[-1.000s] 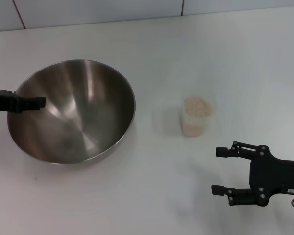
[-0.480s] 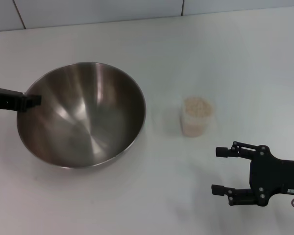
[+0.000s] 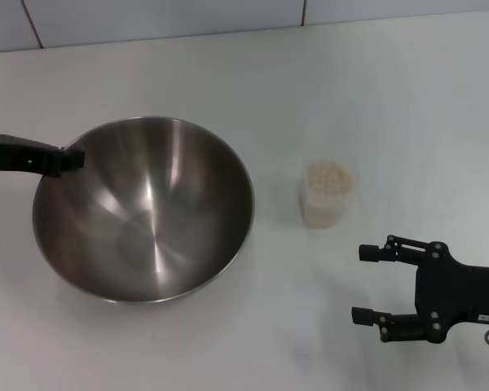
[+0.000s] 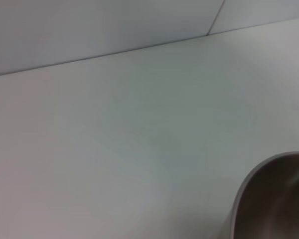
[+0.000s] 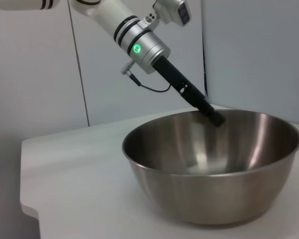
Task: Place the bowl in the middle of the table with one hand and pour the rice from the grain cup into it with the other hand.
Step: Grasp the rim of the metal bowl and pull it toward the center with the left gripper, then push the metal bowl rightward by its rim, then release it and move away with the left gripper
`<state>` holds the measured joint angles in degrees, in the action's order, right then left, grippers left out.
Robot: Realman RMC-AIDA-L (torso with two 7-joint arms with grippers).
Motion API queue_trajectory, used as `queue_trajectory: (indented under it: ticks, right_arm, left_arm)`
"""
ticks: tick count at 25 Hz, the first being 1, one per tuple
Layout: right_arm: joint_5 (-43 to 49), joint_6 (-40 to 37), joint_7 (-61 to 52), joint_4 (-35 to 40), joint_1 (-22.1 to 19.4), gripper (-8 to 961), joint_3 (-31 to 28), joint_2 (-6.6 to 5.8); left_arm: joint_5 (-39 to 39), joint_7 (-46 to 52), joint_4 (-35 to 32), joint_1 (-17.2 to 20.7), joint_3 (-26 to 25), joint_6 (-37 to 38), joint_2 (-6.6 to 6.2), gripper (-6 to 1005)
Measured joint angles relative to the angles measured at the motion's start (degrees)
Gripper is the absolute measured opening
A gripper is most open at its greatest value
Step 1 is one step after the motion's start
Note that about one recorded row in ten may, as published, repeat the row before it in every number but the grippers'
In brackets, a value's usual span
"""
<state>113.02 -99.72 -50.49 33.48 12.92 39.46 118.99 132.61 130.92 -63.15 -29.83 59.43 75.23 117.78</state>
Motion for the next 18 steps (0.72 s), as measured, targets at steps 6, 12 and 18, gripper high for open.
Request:
queue_trajectory:
  ticks: [6, 12, 18]
  right_arm:
    - [0.1, 0.0, 0.0, 0.0, 0.0, 800, 0.0, 0.0]
    - [0.1, -0.2, 0.0, 0.0, -0.1, 798, 0.0, 0.0]
    - [0.1, -0.4, 0.0, 0.0, -0.1, 795, -0.1, 0.0]
  left_arm:
    - [-0.2, -1.5, 6.6, -6.8, -3.9, -0.2, -0.38, 43]
    - [0.1, -3.5, 13.1, -12.5, -4.0, -3.4, -0.45, 44]
    - [3.1, -3.7, 14.5, -13.7, -3.8, -6.2, 0.0, 43]
